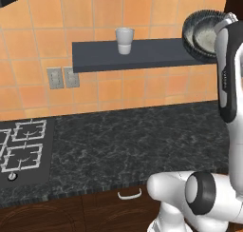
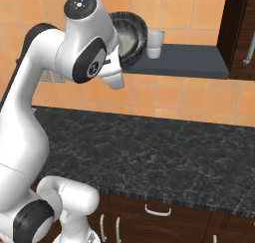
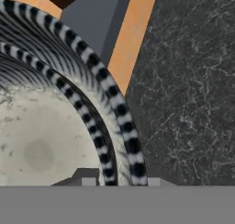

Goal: Pick up the bowls on the counter and stack them on top of one another in the open cabinet. Place the smaller bowl on top of the larger bowl.

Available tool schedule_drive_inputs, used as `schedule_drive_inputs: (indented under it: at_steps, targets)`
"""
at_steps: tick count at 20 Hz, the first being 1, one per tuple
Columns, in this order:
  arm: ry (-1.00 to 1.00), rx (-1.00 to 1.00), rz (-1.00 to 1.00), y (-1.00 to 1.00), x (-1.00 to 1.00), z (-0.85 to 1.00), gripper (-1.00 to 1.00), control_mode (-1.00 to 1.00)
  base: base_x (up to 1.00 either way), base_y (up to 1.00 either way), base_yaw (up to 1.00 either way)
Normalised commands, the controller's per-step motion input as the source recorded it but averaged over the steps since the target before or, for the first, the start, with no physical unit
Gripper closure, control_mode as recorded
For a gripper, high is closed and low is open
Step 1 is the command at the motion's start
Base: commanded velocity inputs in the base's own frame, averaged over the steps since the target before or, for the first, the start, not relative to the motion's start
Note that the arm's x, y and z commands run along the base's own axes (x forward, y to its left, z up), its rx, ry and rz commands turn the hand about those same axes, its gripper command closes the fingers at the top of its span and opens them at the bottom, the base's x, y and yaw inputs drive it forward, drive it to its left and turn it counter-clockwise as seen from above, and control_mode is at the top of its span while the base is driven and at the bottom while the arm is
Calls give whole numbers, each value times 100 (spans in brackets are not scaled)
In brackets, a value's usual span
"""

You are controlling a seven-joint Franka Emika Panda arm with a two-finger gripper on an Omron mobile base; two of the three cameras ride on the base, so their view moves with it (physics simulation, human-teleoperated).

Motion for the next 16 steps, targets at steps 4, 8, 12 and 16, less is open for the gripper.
schedule_drive_inputs:
  at_steps: [4, 8, 12, 16]
  targets:
    - [0, 10, 0, 47, 48, -1, 100, -100, 0, 0, 0]
    - [0, 5, 0, 41, 52, -12, 100, -100, 0, 0, 0]
    - [0, -1, 0, 35, 47, -25, 100, -100, 0, 0, 0]
    - [0, -4, 0, 28, 53, -31, 100, -100, 0, 0, 0]
